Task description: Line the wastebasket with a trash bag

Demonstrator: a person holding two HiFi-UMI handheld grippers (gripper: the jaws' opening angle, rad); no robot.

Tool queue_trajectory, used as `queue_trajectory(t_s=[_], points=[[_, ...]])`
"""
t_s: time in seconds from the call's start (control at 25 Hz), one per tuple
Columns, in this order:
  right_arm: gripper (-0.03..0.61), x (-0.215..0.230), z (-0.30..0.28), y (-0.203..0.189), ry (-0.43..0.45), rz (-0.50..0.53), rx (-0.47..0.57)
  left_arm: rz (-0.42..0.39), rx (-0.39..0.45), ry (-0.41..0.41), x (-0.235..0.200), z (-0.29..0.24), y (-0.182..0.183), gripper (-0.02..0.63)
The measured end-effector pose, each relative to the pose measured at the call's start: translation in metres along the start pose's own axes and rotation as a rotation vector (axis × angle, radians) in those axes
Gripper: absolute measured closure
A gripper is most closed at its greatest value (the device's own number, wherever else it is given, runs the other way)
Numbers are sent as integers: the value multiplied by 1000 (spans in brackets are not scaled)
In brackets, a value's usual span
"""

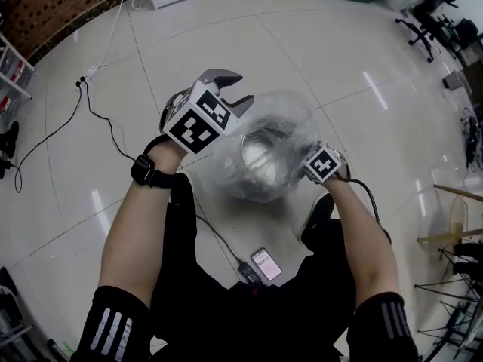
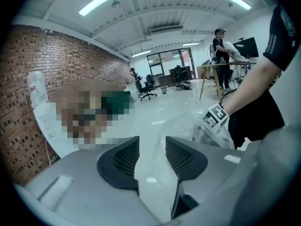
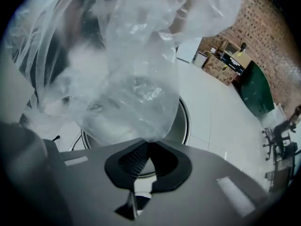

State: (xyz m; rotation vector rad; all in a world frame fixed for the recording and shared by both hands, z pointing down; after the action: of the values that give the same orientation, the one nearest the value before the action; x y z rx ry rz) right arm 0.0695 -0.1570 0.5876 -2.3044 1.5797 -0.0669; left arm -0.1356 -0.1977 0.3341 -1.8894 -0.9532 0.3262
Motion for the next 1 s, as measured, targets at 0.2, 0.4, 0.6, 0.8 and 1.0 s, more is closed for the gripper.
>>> queue_trajectory(t_s=[0.2, 0.4, 0.6, 0.8, 1.0], points=[[561, 3, -19, -23, 31, 12, -55, -37, -102, -61, 17, -26, -16, 443], [465, 6, -14, -32, 91, -84, -19, -60, -147, -87, 28, -45, -17, 443], [443, 25, 20, -32, 105, -141, 70, -76, -162, -101, 33, -53, -17, 443], [443, 55, 70, -20, 75, -195, 227, -83, -180, -113, 39, -61, -19, 443], [428, 73, 122, 20, 119, -334, 495, -100, -228, -136, 45, -70, -33, 443]])
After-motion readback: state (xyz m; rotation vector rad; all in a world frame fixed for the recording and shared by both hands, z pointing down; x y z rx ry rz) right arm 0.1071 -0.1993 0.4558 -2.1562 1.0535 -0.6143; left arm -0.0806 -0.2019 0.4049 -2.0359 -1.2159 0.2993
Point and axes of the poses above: the fingertips, and each gripper's own axes: z backward along the fingers, x to its right, y out of its top, the point moved 1 cm from there along z, backward along the fingers, and after that the axes turned 7 degrees about z, right-handed, at the moved point
